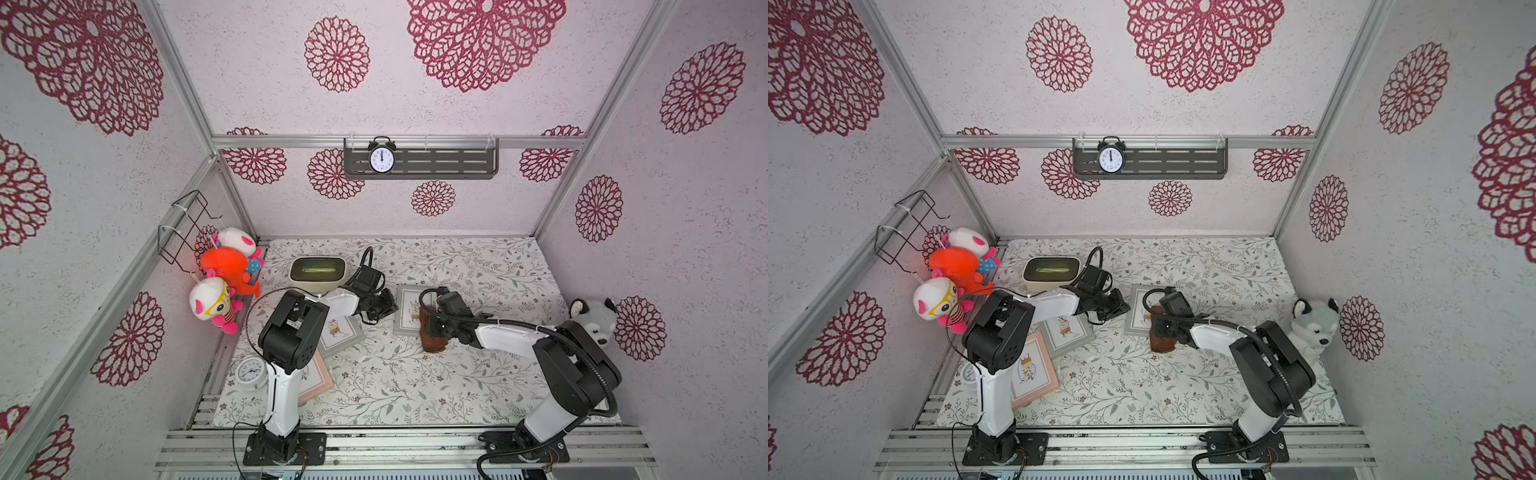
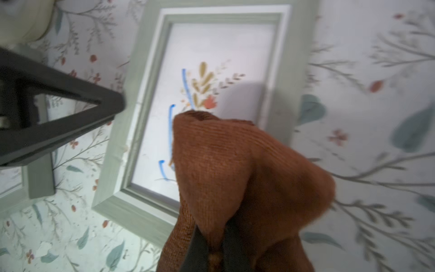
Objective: Wipe the picture frame with a cloth
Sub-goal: Wipe the dirt from the picture frame.
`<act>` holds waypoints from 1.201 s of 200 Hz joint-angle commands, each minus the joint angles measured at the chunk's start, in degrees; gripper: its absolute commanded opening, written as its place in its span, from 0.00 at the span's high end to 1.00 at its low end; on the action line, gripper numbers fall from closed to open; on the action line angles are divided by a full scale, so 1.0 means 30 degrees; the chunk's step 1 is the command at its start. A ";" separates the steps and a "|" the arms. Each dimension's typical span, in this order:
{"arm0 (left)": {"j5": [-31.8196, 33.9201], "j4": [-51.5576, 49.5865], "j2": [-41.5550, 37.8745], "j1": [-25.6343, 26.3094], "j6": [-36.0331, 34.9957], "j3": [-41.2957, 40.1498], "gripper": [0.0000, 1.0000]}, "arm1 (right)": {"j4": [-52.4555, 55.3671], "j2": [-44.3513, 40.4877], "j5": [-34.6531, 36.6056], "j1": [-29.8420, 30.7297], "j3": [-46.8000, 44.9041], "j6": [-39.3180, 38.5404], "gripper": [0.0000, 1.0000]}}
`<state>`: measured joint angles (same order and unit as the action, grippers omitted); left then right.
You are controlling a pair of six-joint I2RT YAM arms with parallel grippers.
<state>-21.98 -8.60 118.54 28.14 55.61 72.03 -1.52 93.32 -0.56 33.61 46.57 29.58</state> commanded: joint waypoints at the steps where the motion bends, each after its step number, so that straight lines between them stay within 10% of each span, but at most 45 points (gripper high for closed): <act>1: 0.2341 -0.3774 0.2483 0.0220 0.0190 -0.1165 0.86 | 0.1560 0.0472 0.0877 0.0857 0.0560 -0.0216 1.00; 42: 0.2516 -0.3875 0.2616 0.0228 0.0270 -0.1187 0.86 | -0.0163 0.2648 -0.0298 0.2615 0.2037 0.1185 1.00; 104: 0.2475 -0.3984 0.2856 0.0220 0.0002 -0.1191 0.87 | 0.1314 -0.1600 0.1113 -0.1062 -0.2281 -0.0404 1.00; 166: 0.2770 -0.4163 0.2849 0.0251 0.0153 -0.1100 0.87 | -0.0525 0.1500 -0.0526 0.2136 0.1160 0.1213 1.00; 240: 0.2564 -0.4452 0.2752 0.0310 -0.0227 -0.0528 0.87 | 0.2783 -0.4203 0.1780 -0.2914 -0.2701 -0.0671 1.00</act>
<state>-21.82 -7.11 120.03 28.40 55.55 73.47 -3.14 85.62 -0.19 28.62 39.20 30.22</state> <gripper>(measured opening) 0.138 0.094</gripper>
